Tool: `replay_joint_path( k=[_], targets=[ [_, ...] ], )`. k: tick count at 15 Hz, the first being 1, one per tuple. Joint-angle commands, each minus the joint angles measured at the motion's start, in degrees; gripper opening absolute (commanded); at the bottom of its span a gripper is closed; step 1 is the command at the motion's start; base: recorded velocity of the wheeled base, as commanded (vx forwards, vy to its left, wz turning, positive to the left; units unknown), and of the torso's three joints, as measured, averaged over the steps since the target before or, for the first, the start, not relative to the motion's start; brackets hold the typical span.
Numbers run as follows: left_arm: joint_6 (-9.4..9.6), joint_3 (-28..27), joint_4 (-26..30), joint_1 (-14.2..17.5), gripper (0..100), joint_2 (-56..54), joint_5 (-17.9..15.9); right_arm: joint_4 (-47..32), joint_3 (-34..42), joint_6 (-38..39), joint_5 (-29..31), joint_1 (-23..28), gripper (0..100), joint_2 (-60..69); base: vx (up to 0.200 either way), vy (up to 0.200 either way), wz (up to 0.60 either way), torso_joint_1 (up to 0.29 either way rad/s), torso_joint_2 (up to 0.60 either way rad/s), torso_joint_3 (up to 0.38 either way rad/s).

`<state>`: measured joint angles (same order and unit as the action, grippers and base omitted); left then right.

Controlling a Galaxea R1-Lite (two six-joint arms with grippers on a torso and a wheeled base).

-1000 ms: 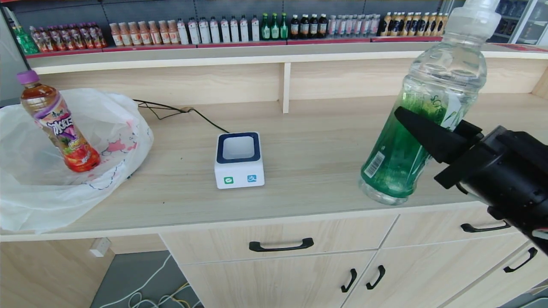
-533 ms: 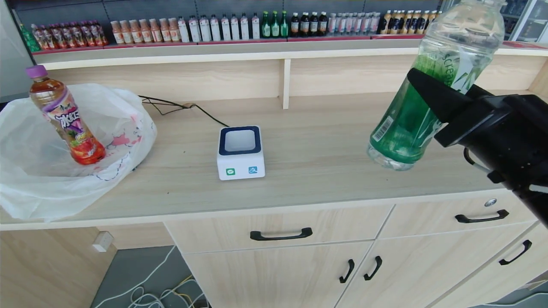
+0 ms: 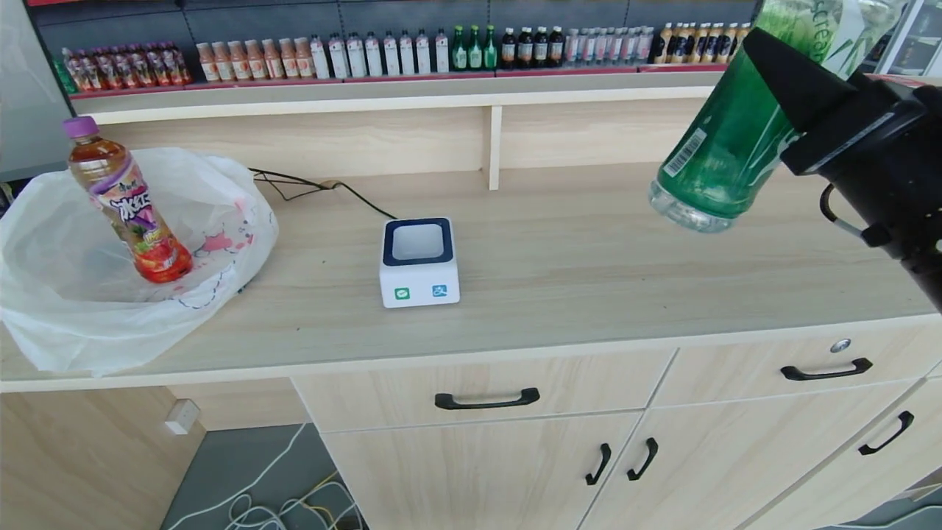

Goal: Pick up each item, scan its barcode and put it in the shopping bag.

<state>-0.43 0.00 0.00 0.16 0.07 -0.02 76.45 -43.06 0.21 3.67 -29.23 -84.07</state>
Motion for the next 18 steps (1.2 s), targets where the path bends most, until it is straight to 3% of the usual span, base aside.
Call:
replay_joint_path(
  k=[1, 15, 18],
  targets=[
    [-0.01, 0.0, 0.0, -0.07, 100, 0.01, 0.02, -0.25, -0.27, -0.03, -0.68, 0.05, 0, -0.48, 0.0, 0.2, 0.0, 0.012, 0.01, -0.007],
    [-0.1, 0.0, 0.0, -0.07, 100, 0.01, 0.02, 0.46, -1.94, -0.38, -3.05, 0.14, 0, -2.42, 0.0, 0.2, 0.0, 0.003, 0.0, 0.001],
    [-0.01, 0.0, 0.09, -0.07, 100, 0.01, 0.02, 0.46, -3.17, -1.0, -3.85, 0.14, 0, -3.91, 0.0, 0.0, 0.0, 0.0, 0.0, 0.0]
  ],
)
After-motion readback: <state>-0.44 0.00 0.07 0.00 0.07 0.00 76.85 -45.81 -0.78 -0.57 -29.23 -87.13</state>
